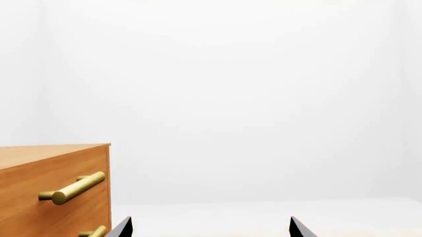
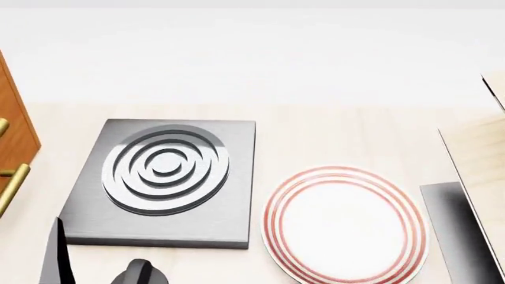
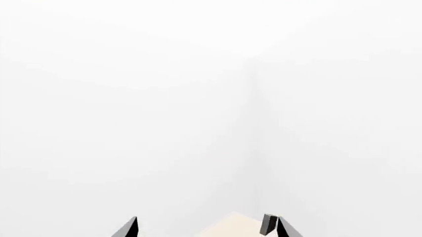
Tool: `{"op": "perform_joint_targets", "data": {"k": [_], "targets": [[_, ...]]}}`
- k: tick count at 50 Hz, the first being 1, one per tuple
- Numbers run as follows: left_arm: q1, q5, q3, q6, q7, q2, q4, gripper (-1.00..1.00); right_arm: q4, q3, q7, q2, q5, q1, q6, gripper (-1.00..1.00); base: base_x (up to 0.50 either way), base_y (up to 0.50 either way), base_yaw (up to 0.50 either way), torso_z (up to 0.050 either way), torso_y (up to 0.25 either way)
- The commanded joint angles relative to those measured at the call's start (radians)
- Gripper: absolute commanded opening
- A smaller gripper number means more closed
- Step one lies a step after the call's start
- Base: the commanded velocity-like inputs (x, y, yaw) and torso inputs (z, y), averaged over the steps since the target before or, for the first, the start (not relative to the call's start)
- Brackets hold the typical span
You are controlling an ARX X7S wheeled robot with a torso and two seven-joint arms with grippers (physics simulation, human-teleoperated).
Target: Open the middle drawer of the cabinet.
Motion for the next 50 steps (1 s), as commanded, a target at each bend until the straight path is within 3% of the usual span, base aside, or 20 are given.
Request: {"op": "perform_joint_targets", "data": {"k": [1,6,17,22,28,50], "targets": [[0.0,-0.001,0.006,0.001,-0.008,-0.006,0.001,1.0,0.021,0.175,0.024,-0.006,0.009,-0.189,-0.034,1.0,0.0,0.0,0.0,0.0,0.0],[-0.002,-0.002,0.009,0.003,-0.011,-0.008,-0.005,1.0,0.041,0.277,-0.005,-0.052,0.008,-0.29,-0.053,1.0,0.0,0.0,0.0,0.0,0.0],[-0.007,-0.01,0.009,0.013,-0.018,-0.012,-0.027,1.0,0.174,0.297,-0.104,-0.177,0.043,-0.292,-0.07,1.0,0.0,0.0,0.0,0.0,0.0],[-0.007,-0.014,0.01,0.021,-0.022,-0.015,-0.039,1.0,0.214,0.373,-0.239,-0.335,0.045,-0.295,-0.044,1.0,0.0,0.0,0.0,0.0,0.0],[-0.007,-0.019,0.013,0.021,-0.028,-0.019,-0.038,1.0,0.328,0.378,-0.317,-0.428,0.069,-0.275,-0.09,1.0,0.0,0.0,0.0,0.0,0.0],[-0.013,-0.025,0.03,0.025,-0.045,-0.031,-0.053,1.0,0.537,0.28,-0.413,-0.509,0.102,-0.151,-0.157,1.0,0.0,0.0,0.0,0.0,0.0]]}}
